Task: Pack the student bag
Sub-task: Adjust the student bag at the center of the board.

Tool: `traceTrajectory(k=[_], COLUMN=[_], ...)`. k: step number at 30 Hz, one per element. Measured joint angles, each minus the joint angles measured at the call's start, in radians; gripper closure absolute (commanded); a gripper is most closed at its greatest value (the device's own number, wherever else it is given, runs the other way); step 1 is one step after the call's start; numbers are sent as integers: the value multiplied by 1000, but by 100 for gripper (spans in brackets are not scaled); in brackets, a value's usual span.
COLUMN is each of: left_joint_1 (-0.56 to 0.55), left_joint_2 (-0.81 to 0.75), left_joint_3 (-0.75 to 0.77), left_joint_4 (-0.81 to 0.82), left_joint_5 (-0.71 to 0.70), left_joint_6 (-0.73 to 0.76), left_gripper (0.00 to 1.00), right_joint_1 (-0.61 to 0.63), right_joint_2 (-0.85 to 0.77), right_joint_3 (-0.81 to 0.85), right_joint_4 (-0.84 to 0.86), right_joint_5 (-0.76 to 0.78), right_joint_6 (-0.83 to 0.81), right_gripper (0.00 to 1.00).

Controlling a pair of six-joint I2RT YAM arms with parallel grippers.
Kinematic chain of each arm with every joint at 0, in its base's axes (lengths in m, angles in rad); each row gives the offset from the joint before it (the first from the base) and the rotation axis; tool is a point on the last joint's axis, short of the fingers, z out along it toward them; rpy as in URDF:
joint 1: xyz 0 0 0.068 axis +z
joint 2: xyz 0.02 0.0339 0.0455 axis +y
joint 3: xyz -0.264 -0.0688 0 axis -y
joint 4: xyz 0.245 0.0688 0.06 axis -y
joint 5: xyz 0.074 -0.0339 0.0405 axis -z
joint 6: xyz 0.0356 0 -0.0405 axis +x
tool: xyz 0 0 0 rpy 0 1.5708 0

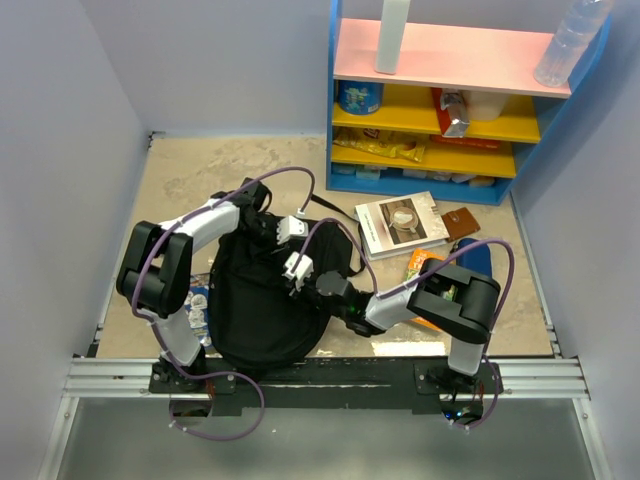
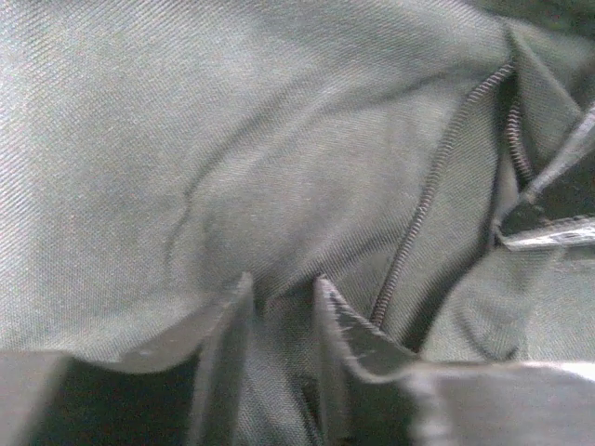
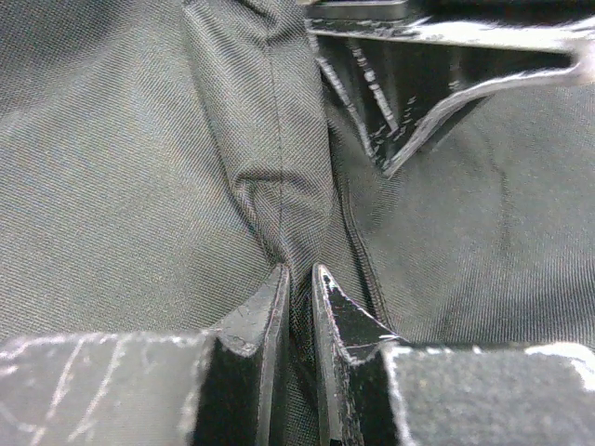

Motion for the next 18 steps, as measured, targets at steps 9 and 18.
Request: traceTrajectory(k=[9,18], left_joint_1=[-3,32], left_joint_2=[-1,-1], left_joint_3=[15,83], left_joint_4=[24,-79], left_joint_5=[-25,41], left_joint_6=[-74,-100], left_gripper=[100,100], right_joint_1=[34,52], right_joint_2=[-2,3], right_joint_3=[-11,-15], right_joint_4=[7,13], right_joint_5=[51,83], right_joint_6=[-7,-6], right_gripper=[96,96])
